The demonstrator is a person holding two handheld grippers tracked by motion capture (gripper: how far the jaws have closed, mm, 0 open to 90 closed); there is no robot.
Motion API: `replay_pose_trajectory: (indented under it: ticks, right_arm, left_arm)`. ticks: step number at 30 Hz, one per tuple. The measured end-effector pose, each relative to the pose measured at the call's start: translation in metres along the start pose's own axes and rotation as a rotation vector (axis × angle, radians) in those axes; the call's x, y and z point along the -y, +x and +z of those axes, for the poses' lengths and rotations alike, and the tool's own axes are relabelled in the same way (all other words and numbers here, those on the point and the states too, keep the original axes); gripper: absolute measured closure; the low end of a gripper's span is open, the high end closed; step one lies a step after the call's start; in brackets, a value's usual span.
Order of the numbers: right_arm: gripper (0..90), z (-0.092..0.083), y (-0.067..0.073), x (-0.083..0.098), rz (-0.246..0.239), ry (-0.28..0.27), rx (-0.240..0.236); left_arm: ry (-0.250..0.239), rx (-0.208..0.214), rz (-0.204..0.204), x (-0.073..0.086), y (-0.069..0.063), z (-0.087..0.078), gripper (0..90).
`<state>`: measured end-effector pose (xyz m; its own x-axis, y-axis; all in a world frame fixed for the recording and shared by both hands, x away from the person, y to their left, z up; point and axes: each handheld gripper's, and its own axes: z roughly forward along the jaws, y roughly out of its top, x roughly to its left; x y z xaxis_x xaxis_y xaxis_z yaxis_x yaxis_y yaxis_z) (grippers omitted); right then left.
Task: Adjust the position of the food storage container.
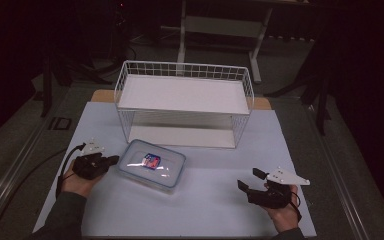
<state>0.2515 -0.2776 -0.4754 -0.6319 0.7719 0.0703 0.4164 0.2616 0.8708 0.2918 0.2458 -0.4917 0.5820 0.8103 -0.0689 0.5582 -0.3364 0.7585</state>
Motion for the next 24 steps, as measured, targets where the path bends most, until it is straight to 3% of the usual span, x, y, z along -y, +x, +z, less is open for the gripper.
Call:
replay_pose_trajectory:
  ticks: [7, 10, 16, 24]
  right_arm:
    - [26.0, 0.0, 0.001, 0.0, -0.002, 0.002, -0.001]
    - [26.0, 0.0, 0.001, 0.0, -0.003, 0.003, -0.001]
    - [26.0, 0.0, 0.001, 0.0, -0.007, 0.001, -0.003]
    - [26.0, 0.002, 0.003, 0.0, -0.01, 0.007, -0.007]
  left_arm:
    - [-0.029, 0.111, 0.024, 0.002, -0.036, 0.004, 89.5]
    - [-0.019, 0.139, 0.043, 0.0, -0.049, 0.007, 89.5]
    - [-0.022, 0.169, 0.06, -0.004, -0.064, 0.014, 89.3]
    - [-0.032, 0.176, 0.061, -0.007, -0.072, 0.02, 87.9]
